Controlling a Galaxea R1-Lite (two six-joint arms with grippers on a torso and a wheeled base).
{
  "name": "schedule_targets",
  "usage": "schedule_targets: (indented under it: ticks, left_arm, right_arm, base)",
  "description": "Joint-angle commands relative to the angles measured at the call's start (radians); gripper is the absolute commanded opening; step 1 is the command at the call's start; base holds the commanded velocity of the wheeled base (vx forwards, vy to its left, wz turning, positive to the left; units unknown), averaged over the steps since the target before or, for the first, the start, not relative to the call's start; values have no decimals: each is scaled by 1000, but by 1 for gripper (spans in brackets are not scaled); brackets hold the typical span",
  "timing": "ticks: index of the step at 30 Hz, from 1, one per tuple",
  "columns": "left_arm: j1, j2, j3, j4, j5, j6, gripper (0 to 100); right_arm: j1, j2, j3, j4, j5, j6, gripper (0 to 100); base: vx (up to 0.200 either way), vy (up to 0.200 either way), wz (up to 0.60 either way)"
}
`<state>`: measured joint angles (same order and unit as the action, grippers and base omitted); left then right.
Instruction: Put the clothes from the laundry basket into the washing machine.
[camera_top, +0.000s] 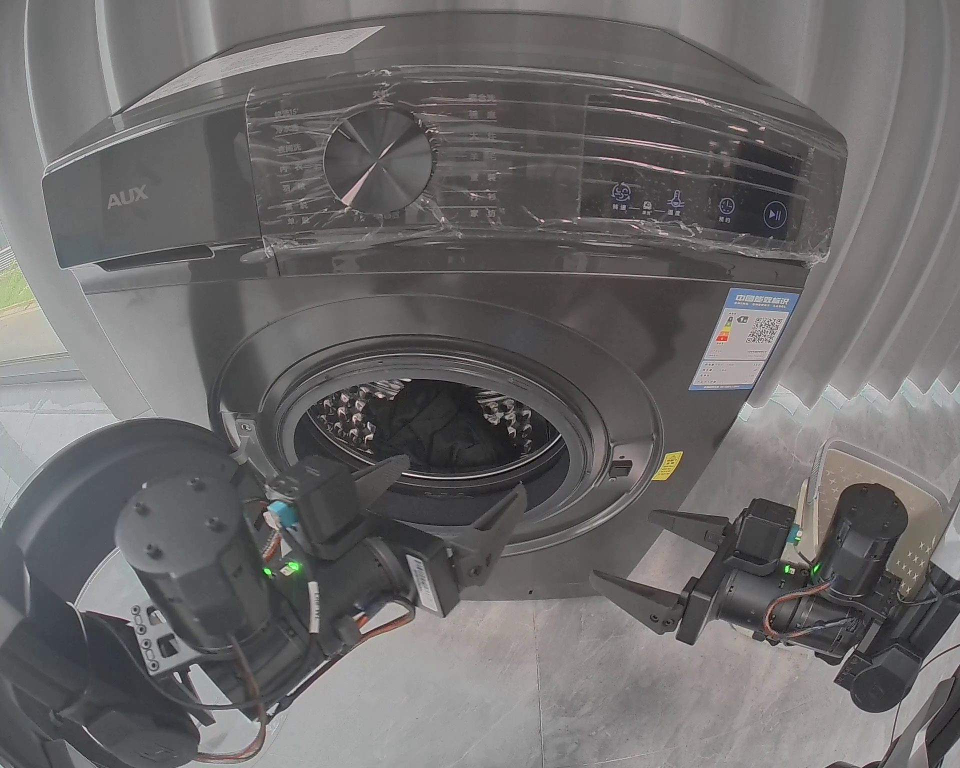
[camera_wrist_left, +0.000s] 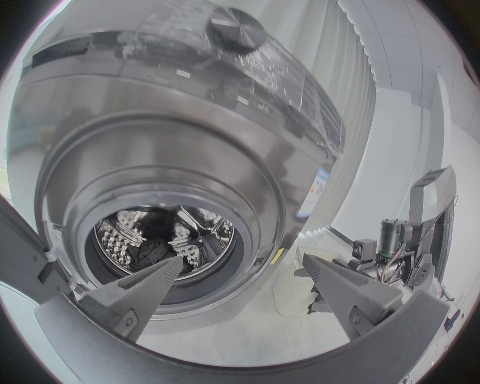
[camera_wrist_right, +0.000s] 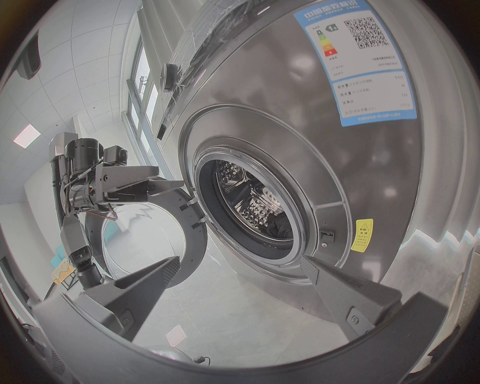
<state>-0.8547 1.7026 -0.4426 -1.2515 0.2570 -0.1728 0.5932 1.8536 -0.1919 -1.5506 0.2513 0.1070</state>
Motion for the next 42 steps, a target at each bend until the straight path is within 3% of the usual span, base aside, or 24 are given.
schedule_targets:
  ticks: [1,3,9,12,14,22,33,42]
  left_arm:
    - [14,-60,79,-75,8,-22,100]
    - [20,-57,113,-146,18,-39,100]
    - [80,-9,111,-284,50,-39,100]
    - [98,-11,157,-279,102,-2,100]
    - [100,-9,179,-282,108,27,100]
    - [132,11,170,-289,110,39,100]
    - [134,16,176,-292,119,105,100]
    - [137,-142,306,-292,116,108,100]
  right_arm:
    - [-10,-63,2,1,0,0,100]
    - [-15,-90,2,1,-1,-1,100]
    - [-32,-129,-1,1,-1,-1,100]
    - [-30,-123,3,1,-1,-1,100]
    - [-29,-123,6,1,-1,-1,100]
    - [-29,-106,6,1,-1,0,100]
    - [-33,-113,8,1,-1,0,100]
    - [-42,-314,112,1,-9,0,100]
  base:
    - [0,0,0]
    - [0,0,0]
    - [0,0,0]
    - [0,0,0]
    - [0,0,0]
    - [0,0,0]
    - [-55,0,0]
    - [-44,0,0]
